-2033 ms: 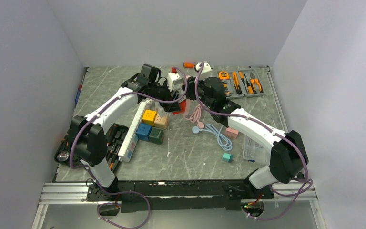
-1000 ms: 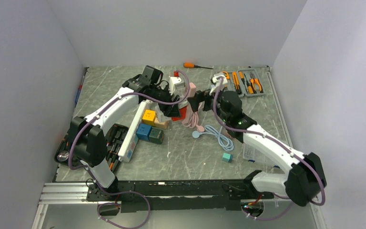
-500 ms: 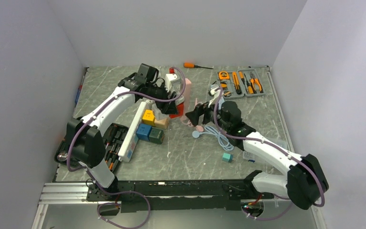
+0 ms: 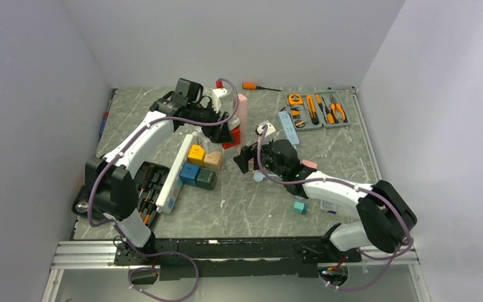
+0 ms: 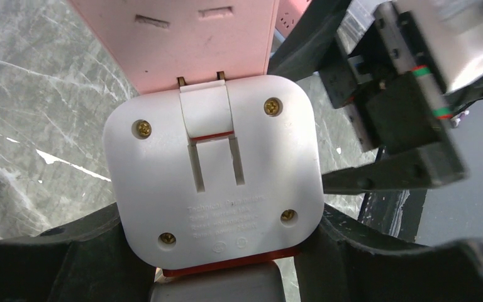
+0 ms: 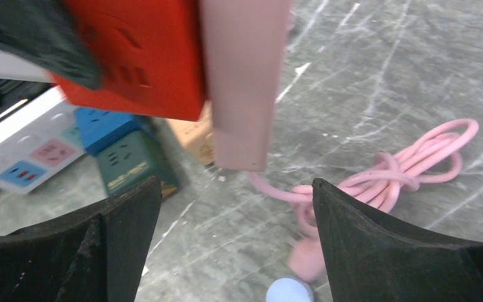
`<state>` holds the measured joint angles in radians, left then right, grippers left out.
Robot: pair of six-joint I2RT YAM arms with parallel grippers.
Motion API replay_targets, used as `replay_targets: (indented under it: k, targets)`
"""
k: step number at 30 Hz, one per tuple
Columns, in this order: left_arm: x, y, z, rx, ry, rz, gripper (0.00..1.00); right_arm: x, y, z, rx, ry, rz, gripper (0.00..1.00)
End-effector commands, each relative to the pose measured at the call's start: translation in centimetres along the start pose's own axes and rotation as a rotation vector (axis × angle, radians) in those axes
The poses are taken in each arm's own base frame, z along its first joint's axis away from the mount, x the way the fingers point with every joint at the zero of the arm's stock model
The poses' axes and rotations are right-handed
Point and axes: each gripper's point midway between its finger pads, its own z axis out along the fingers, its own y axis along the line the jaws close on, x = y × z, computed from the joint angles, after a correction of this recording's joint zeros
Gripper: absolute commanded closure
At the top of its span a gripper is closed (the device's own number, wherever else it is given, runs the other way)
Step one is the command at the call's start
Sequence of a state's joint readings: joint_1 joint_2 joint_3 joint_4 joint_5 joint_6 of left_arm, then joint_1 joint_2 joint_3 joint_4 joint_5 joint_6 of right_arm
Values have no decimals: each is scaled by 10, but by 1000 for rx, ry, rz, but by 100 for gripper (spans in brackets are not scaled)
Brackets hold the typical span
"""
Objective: Pull the plug off the socket
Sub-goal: Remove the plug from the socket.
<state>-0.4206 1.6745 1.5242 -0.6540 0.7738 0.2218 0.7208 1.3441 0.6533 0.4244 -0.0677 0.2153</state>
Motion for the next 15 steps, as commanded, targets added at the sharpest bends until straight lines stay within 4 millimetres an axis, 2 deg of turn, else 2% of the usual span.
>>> replay_targets:
  k: [1,7,11,15]
  targets:
    - [-60,-29,-24,79,-166,96,100,-34,-18,17,104,-137,-44,12]
    - [-64,-36,-31,91,-183,98,100,-53,-15,34,86,-196,-53,16]
    - [-61,-34,-32,83,-179,97,100,-66,-5,37,47,-239,-39,19]
    - [-59,-32,-33,81,-182,85,100,-69,-4,38,42,-254,-28,25]
